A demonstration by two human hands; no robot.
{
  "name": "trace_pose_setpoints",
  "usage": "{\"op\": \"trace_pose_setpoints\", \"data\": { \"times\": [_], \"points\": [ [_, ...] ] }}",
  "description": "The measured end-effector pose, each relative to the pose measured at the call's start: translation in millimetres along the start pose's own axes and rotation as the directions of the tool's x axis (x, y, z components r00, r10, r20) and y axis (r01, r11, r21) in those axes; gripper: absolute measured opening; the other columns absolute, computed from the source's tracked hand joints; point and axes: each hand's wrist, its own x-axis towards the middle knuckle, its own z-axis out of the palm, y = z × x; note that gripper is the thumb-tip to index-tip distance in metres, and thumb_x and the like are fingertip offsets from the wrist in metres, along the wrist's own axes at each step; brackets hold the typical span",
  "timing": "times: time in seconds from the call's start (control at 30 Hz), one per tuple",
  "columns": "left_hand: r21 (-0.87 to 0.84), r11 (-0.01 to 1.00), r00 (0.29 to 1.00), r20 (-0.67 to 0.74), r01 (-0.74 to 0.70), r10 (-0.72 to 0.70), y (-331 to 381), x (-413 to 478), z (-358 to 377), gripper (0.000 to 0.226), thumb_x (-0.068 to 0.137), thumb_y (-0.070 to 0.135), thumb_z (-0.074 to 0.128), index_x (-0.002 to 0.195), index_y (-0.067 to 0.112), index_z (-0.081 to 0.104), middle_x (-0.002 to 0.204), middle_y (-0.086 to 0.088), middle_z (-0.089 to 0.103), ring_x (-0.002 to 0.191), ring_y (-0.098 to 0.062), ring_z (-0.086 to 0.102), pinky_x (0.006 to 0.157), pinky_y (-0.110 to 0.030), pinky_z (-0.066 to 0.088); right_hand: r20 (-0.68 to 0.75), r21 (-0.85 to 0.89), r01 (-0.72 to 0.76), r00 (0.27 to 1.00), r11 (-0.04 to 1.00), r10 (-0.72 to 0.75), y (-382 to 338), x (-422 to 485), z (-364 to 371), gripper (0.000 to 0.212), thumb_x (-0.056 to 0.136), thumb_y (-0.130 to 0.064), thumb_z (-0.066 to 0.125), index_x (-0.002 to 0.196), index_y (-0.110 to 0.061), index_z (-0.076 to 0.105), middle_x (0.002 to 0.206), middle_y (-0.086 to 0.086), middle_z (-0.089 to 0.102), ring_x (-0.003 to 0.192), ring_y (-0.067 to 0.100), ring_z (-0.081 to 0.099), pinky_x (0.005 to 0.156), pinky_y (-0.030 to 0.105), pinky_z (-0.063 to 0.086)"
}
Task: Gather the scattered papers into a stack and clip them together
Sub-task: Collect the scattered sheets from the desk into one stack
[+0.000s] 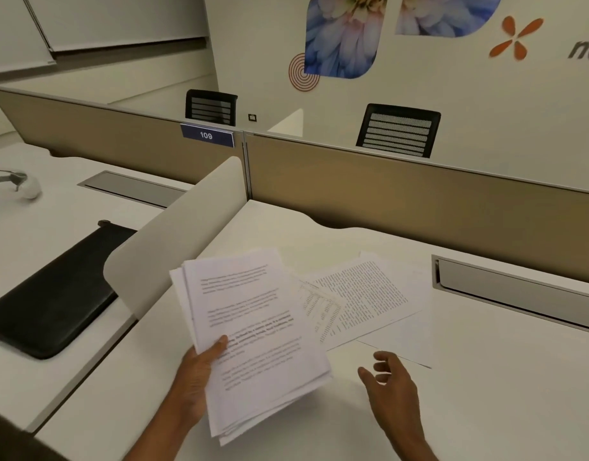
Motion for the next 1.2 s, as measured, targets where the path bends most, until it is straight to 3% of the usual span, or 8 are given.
{"op": "trace_pose_setpoints", "data": {
  "times": [0.23, 0.4, 0.5, 0.67, 0.8, 0.93, 1.07, 1.2],
  "points": [
    [-0.04, 0.992, 0.993, 0.01, 0.117, -0.117, 22.2, 14.2, -62.1, 0.039, 0.093, 0.016, 0.067, 0.131, 0.016, 0.068, 0.13, -0.016, 0.071, 0.125, -0.039, 0.063, 0.113, -0.059, 0.039, 0.077, -0.111, -0.003, 0.997, 0.994, 0.012, -11.7, 28.5, 41.9, 0.06, 0.084, -0.029, 0.078, 0.135, -0.018, 0.051, 0.13, 0.008, 0.062, 0.117, 0.026, 0.06, 0.094, 0.038, 0.051],
    [-0.032, 0.983, 0.983, -0.023, 0.179, -0.18, 21.8, 21.7, -88.4, 0.037, 0.094, 0.015, 0.065, 0.131, 0.014, 0.068, 0.128, -0.019, 0.071, 0.125, -0.041, 0.062, 0.114, -0.061, 0.037, 0.13, -0.231, 0.103, 0.989, 0.967, -0.074, -33.3, 50.2, 75.8, 0.075, 0.083, -0.034, 0.079, 0.145, -0.015, 0.042, 0.145, 0.009, 0.051, 0.136, 0.028, 0.044, 0.112, 0.045, 0.041],
    [0.015, 0.975, 0.974, -0.046, 0.223, -0.222, 20.3, 30.6, -92.7, 0.039, 0.091, 0.017, 0.07, 0.129, 0.013, 0.067, 0.124, -0.021, 0.073, 0.12, -0.042, 0.065, 0.112, -0.06, 0.041, 0.117, -0.315, 0.108, 0.99, 0.943, -0.075, -49.7, 78.2, 86.6, 0.088, 0.078, -0.039, 0.082, 0.149, -0.015, 0.036, 0.149, 0.01, 0.045, 0.139, 0.031, 0.039, 0.113, 0.051, 0.038],
    [0.127, 0.951, 0.959, -0.007, 0.282, -0.283, 16.6, 55.7, -87.5, 0.04, 0.089, 0.014, 0.071, 0.128, 0.011, 0.065, 0.118, -0.023, 0.075, 0.115, -0.042, 0.066, 0.111, -0.056, 0.043, 0.158, -0.455, 0.012, 0.985, 0.89, 0.067, -60.4, 120.7, 100.5, 0.113, 0.065, -0.053, 0.086, 0.153, -0.02, 0.024, 0.15, 0.012, 0.039, 0.142, 0.035, 0.034, 0.112, 0.055, 0.035],
    [0.155, 0.945, 0.956, 0.017, 0.286, -0.292, 18.4, 71.2, -86.7, 0.016, 0.095, 0.004, 0.064, 0.109, 0.01, 0.068, 0.098, -0.021, 0.079, 0.105, -0.04, 0.068, 0.105, -0.052, 0.046, 0.125, -0.557, -0.043, 0.983, 0.829, 0.135, -62.7, 135.0, 110.0, 0.115, 0.063, -0.051, 0.087, 0.152, -0.023, 0.02, 0.148, 0.014, 0.033, 0.142, 0.035, 0.032, 0.113, 0.054, 0.032],
    [0.218, 0.944, 0.968, -0.022, 0.248, -0.249, 15.2, 88.6, -91.2, 0.026, 0.092, 0.004, 0.068, 0.118, 0.003, 0.067, 0.084, -0.015, 0.081, 0.095, -0.036, 0.069, 0.087, -0.04, 0.053, 0.059, -0.533, -0.157, 0.973, 0.831, 0.221, -70.8, 141.5, 120.9, 0.109, 0.064, -0.042, 0.089, 0.148, -0.022, 0.023, 0.143, 0.015, 0.036, 0.138, 0.036, 0.037, 0.112, 0.054, 0.038],
    [0.236, 0.937, 0.965, -0.026, 0.259, -0.26, 9.5, 95.5, -89.2, 0.028, 0.091, 0.003, 0.068, 0.12, 0.002, 0.066, 0.091, -0.017, 0.078, 0.097, -0.037, 0.068, 0.101, -0.045, 0.048, -0.002, -0.425, -0.234, 0.966, 0.874, 0.257, -78.5, 136.2, 129.0, 0.102, 0.07, -0.025, 0.088, 0.148, -0.018, 0.023, 0.143, 0.019, 0.036, 0.136, 0.039, 0.038, 0.104, 0.053, 0.046],
    [0.262, 0.926, 0.96, -0.016, 0.273, -0.279, 5.5, 96.5, -89.8, 0.037, 0.091, 0.008, 0.071, 0.127, 0.001, 0.064, 0.117, -0.026, 0.073, 0.108, -0.041, 0.067, 0.106, -0.048, 0.047, -0.102, -0.042, -0.278, 0.957, 0.96, 0.273, -74.3, 117.0, 133.9, 0.1, 0.069, -0.012, 0.084, 0.15, -0.012, 0.026, 0.126, 0.016, 0.061, 0.109, 0.036, 0.065, 0.084, 0.05, 0.061]
  ]
}}
